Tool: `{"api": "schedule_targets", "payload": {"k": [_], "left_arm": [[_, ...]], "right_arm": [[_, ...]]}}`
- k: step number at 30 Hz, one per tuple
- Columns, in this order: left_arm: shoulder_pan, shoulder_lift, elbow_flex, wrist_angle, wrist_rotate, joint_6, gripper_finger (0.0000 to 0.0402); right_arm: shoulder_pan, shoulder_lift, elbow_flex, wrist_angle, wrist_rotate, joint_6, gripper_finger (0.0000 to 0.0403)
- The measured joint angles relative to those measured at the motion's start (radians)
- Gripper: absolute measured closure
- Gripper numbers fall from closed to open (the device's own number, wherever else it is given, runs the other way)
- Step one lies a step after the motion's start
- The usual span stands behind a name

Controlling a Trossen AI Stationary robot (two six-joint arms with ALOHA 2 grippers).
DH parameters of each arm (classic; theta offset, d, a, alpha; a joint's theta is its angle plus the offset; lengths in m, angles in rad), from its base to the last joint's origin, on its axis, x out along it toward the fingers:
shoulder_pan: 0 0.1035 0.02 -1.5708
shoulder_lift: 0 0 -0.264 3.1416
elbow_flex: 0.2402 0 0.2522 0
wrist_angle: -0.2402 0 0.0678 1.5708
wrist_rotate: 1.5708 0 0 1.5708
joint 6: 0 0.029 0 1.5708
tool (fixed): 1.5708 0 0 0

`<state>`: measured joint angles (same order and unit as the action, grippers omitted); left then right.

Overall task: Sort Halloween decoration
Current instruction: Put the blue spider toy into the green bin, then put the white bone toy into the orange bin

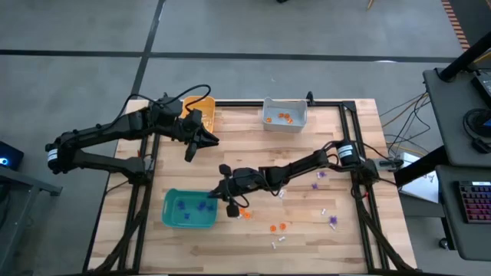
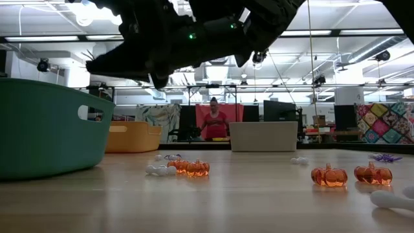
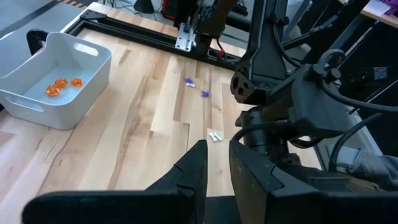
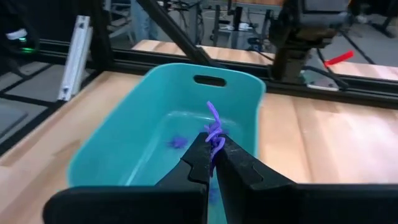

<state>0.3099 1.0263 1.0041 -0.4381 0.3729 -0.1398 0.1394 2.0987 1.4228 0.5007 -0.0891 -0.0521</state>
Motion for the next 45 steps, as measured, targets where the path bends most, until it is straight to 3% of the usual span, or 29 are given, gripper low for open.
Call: {"api": "schedule_targets", "payload": {"k": [9,19,25,30,37,45], "left_arm": [[0.0,0.0,-0.001,0.001,0.0,-0.004,0.0352],[-0.001,0.001,-0.001,0.002,-0.034,0.026,0.0352],[-0.001,0.004,-0.001,0.004,-0.06,0.026,0.0352],[-0.001,0.007,-0.001,0.004,-0.06,0.026,0.0352],[-0.001,0.053,-0.001,0.005,-0.06,0.026,0.0352],[-0.013,0.164,-0.002,-0.009,-0.041,-0.034,0.0352]], "right_arm": [[0.035,0.0,0.012,-0.006,-0.022,0.008,0.0386],[0.026,0.0,0.012,-0.011,-0.015,0.015,0.0303],[0.026,-0.02,0.012,-0.056,-0.015,-0.017,0.0283],[0.026,-0.103,0.012,-0.245,-0.015,-0.038,0.0288],[0.029,-0.264,0.012,-0.659,-0.016,-0.057,0.0307],[0.031,-0.378,-0.033,-1.045,-0.02,0.061,0.0327]]}}
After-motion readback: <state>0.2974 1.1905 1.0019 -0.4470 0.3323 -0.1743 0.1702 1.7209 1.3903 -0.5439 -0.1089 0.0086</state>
